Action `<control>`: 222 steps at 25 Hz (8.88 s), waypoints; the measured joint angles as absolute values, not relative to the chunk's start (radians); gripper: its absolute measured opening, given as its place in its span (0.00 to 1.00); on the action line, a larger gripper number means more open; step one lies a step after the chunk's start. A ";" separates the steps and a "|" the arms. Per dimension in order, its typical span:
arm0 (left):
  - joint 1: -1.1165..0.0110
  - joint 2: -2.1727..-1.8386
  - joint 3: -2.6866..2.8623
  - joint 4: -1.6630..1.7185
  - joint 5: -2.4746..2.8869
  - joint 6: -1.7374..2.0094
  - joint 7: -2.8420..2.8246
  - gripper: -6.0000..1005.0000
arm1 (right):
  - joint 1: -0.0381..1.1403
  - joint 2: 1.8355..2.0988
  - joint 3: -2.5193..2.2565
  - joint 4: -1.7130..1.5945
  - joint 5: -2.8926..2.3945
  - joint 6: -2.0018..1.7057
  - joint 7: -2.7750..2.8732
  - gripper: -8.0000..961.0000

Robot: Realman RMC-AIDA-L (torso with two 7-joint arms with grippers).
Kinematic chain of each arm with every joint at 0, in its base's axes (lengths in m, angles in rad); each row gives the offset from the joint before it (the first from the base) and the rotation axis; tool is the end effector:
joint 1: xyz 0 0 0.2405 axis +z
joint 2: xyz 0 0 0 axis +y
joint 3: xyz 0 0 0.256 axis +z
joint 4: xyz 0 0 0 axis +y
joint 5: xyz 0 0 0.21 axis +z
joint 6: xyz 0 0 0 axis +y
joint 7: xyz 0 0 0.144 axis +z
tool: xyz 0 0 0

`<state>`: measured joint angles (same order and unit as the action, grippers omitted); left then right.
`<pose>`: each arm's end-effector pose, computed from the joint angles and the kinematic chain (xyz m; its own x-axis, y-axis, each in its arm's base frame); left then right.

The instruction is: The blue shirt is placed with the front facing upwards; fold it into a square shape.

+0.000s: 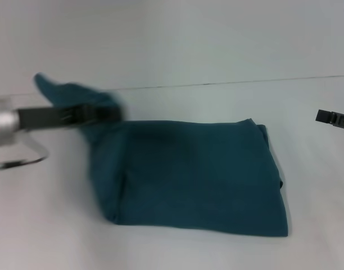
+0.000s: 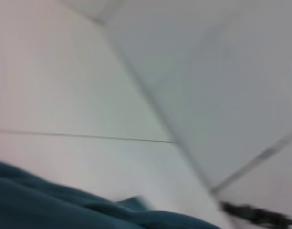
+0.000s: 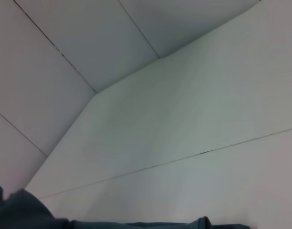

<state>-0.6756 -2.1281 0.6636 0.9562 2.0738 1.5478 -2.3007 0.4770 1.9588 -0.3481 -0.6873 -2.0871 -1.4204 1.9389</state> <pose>-0.1863 0.3826 0.0339 0.4166 0.7457 0.5200 0.8308 -0.5445 0.1153 0.3415 0.3431 0.1005 0.2979 -0.6192 -0.7265 -0.9403 -0.3217 -0.1114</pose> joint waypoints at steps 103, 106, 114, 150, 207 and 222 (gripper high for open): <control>-0.463 -2.166 0.948 0.668 1.748 1.336 -1.715 0.90 | 0.534 2.094 -1.086 -0.937 -2.108 -1.366 1.483 0.95; -0.465 -2.166 0.948 0.668 1.748 1.329 -1.715 0.90 | 0.538 2.096 -1.118 -0.935 -2.097 -1.360 1.485 0.95; -0.467 -2.164 0.942 0.669 1.749 1.316 -1.715 0.90 | 0.542 2.095 -1.173 -0.922 -2.072 -1.330 1.493 0.95; -0.448 -2.155 0.851 0.704 1.841 1.390 -1.691 0.90 | 0.550 2.092 -1.202 -0.909 -2.077 -1.295 1.518 0.95; -0.453 -2.155 0.825 0.704 1.838 1.379 -1.687 0.90 | 0.565 2.092 -1.331 -0.894 -2.086 -1.191 1.519 0.28; -0.454 -2.155 0.822 0.704 1.831 1.384 -1.686 0.90 | 0.547 2.091 -1.239 -0.908 -2.030 -1.175 1.518 0.08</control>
